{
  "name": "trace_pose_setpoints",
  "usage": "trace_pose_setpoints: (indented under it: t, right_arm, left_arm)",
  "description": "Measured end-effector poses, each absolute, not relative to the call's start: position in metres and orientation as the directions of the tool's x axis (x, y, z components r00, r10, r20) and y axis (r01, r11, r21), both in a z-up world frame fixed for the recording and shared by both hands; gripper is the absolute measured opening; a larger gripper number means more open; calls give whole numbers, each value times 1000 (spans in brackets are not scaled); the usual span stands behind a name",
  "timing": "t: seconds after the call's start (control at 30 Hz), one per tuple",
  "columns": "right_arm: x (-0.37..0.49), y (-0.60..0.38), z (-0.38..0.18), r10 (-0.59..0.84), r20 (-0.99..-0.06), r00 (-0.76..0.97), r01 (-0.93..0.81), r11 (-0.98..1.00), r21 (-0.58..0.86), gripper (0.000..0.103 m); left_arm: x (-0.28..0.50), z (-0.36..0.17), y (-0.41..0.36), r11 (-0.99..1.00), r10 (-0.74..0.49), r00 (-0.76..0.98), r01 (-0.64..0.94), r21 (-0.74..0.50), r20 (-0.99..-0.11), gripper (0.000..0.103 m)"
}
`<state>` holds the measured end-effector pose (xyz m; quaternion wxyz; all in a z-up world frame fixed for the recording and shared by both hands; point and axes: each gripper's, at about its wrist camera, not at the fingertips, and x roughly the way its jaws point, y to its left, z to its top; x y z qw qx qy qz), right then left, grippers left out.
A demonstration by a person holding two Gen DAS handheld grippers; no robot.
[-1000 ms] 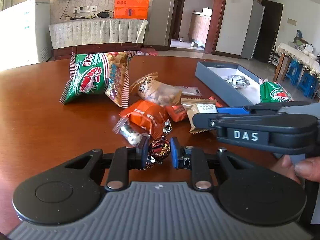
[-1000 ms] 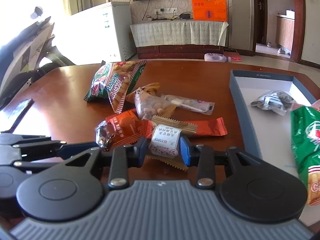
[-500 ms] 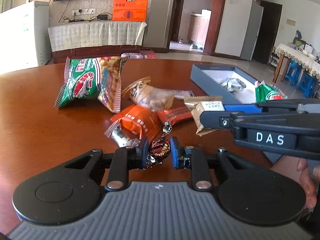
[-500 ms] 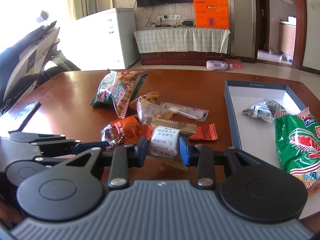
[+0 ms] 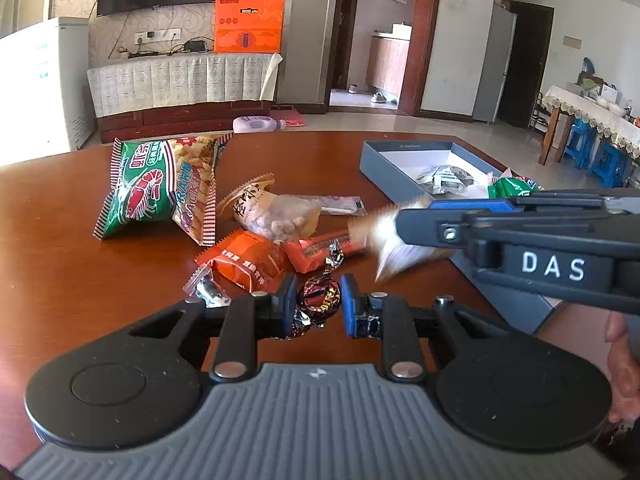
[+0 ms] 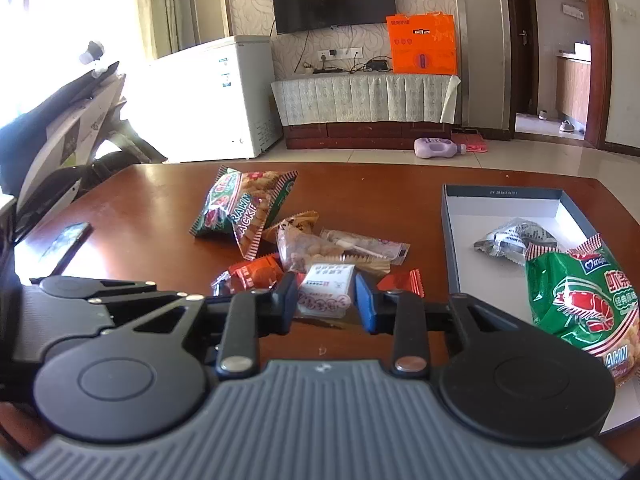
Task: Organize snacks
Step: 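Carry the chocolate in the left tool while the right tool carries the pastry packet toward the box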
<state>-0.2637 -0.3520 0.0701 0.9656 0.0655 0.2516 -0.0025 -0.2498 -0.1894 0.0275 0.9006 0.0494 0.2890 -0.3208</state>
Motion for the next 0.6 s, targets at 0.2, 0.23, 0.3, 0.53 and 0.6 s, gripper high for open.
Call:
trace_pose_setpoints:
  t: [0.2, 0.23, 0.3, 0.53, 0.6]
  right_arm:
    - [-264, -357, 67, 17, -508, 861, 46, 993, 112, 22]
    - [-264, -358, 66, 12, -512, 859, 53, 992, 112, 22]
    - [-265, -362, 65, 18, -524, 851, 60, 990, 131, 23]
    - [-271, -352, 55, 0, -595, 804, -9, 1000, -12, 64]
    - [-271, -347, 51, -16, -602, 798, -41, 996, -82, 66]
  left_arm:
    - [-252, 28, -191, 794, -537, 630, 602, -85, -561, 28]
    - [-251, 27, -191, 797, -533, 630, 599, -83, -564, 28]
    - [-252, 28, -188, 799, -532, 632, 596, -85, -564, 28]
    - [-248, 26, -183, 809, -522, 638, 581, -91, -566, 28]
    - [-246, 27, -181, 812, -522, 642, 575, -98, -562, 28]
